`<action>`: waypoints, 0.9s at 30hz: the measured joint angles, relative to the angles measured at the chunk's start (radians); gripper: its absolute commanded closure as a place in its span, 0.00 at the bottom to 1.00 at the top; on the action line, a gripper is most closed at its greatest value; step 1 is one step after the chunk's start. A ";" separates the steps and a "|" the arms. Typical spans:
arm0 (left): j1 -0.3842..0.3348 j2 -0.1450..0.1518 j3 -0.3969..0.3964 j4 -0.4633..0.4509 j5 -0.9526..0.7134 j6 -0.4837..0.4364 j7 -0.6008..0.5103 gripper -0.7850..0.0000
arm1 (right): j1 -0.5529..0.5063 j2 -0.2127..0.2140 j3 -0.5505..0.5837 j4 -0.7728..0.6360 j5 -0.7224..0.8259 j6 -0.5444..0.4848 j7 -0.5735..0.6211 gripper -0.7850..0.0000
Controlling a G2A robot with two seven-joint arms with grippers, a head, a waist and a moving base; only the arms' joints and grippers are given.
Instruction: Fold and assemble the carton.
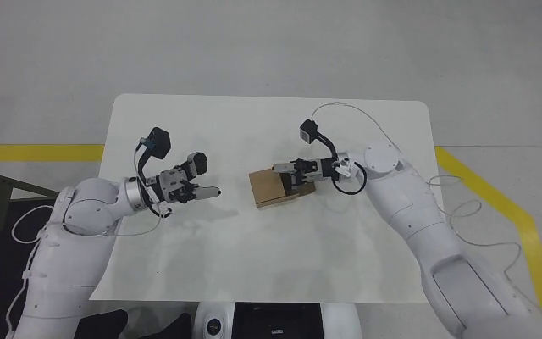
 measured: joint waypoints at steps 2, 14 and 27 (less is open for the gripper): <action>0.008 -0.003 -0.004 -0.014 0.081 -0.036 0.066 0.00 | -0.009 0.010 0.020 -0.022 -0.003 0.006 0.007 0.00; 0.067 -0.035 0.015 -0.100 0.681 -0.168 0.564 0.00 | -0.103 0.075 0.156 -0.241 -0.019 0.070 0.024 0.00; 0.065 -0.032 0.127 -0.097 1.106 -0.167 0.884 0.00 | -0.183 0.104 0.222 -0.389 -0.001 0.110 0.002 0.00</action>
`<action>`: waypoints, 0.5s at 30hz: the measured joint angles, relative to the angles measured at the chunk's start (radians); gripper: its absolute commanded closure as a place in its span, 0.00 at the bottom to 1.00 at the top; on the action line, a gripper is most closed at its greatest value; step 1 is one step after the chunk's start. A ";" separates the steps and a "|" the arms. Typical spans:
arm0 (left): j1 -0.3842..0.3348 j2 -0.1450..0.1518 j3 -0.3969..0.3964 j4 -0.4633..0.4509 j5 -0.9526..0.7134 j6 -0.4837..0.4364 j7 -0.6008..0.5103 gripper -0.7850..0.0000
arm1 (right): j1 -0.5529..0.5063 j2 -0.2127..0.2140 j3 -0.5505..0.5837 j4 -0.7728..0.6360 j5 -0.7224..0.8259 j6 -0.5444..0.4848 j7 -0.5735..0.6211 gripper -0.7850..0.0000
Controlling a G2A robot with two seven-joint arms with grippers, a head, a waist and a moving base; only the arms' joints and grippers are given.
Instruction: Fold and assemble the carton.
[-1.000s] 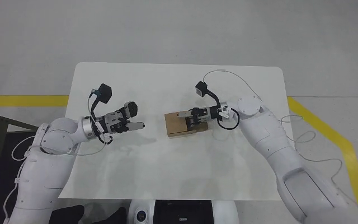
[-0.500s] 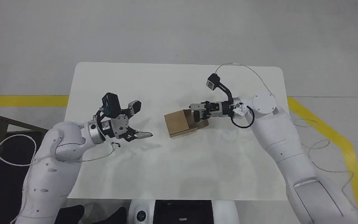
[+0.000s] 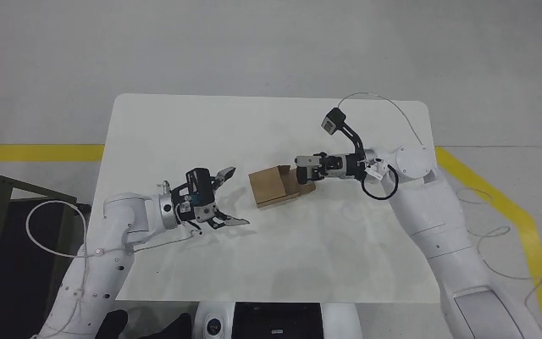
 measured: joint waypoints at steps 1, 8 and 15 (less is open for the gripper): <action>0.000 0.000 0.000 0.000 -0.004 0.000 -0.001 0.00 | -0.003 0.001 0.001 -0.003 0.000 0.001 -0.005 0.00; 0.000 0.000 0.000 0.000 -0.004 0.000 -0.001 0.00 | -0.024 0.006 0.015 -0.025 0.001 0.020 -0.061 0.00; 0.005 0.001 0.019 0.043 0.054 0.037 -0.033 0.00 | -0.064 0.024 0.051 -0.088 -0.033 0.058 -0.079 0.00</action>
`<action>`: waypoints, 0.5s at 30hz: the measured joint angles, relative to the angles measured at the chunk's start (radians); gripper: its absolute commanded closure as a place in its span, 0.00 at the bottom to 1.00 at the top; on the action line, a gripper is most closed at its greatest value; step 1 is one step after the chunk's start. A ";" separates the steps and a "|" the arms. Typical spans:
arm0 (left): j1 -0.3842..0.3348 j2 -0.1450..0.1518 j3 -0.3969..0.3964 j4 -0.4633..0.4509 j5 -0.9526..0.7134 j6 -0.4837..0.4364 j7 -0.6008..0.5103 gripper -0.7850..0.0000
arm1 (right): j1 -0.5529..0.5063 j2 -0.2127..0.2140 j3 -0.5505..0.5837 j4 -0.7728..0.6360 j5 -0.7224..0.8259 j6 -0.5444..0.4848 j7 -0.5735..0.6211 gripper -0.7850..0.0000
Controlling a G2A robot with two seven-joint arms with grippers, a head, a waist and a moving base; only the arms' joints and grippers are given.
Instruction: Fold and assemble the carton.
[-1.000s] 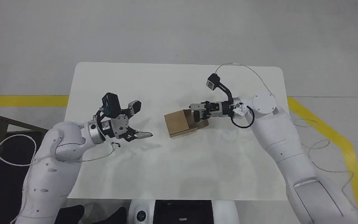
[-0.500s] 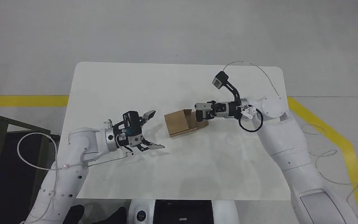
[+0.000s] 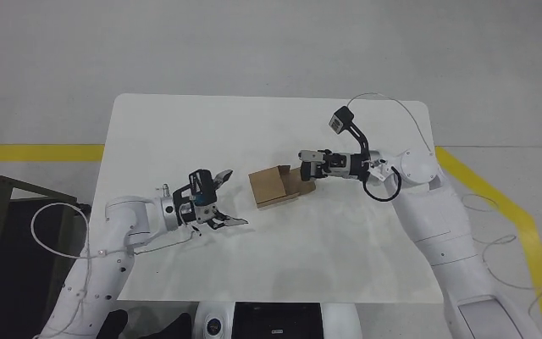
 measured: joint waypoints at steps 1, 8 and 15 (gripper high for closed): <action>-0.005 0.000 0.008 0.009 0.016 -0.002 0.008 0.00 | -0.010 0.003 0.006 -0.013 -0.003 0.007 0.003 0.00; -0.061 -0.008 0.113 0.084 0.209 0.026 0.189 0.00 | -0.109 0.027 0.043 -0.120 -0.022 0.075 0.038 0.00; -0.111 -0.024 0.188 0.178 0.278 0.161 0.278 0.00 | -0.171 0.038 0.034 -0.176 -0.062 0.123 0.015 0.00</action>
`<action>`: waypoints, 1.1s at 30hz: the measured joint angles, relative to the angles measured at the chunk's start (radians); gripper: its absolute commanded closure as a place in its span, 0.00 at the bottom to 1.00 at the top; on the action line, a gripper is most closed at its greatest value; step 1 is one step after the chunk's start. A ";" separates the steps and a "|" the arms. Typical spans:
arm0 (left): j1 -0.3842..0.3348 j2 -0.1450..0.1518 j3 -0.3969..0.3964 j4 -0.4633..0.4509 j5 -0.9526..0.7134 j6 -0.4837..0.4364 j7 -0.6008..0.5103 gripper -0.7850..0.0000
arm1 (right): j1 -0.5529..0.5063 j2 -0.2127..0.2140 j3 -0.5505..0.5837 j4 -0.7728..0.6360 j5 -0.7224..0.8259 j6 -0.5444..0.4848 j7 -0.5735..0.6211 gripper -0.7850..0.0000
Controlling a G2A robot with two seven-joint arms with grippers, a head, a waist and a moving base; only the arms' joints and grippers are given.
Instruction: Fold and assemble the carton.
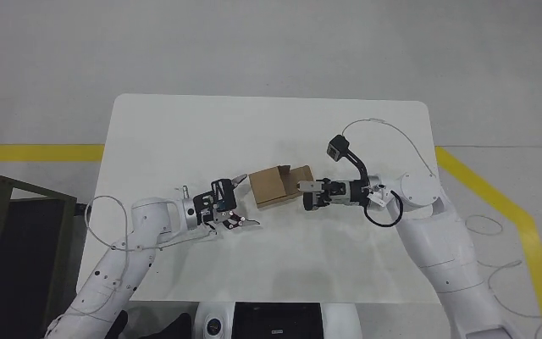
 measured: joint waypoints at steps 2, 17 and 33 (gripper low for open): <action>-0.011 -0.004 0.010 0.018 -0.009 0.028 -0.008 0.00 | -0.010 0.001 -0.004 -0.009 -0.007 0.014 -0.020 0.00; -0.103 -0.036 0.096 0.120 -0.098 0.064 -0.029 0.00 | 0.002 -0.003 -0.059 0.030 -0.045 0.046 -0.133 0.00; -0.213 -0.042 0.151 0.226 0.023 -0.005 0.104 0.00 | 0.183 -0.068 -0.233 0.275 0.092 -0.126 -0.091 0.00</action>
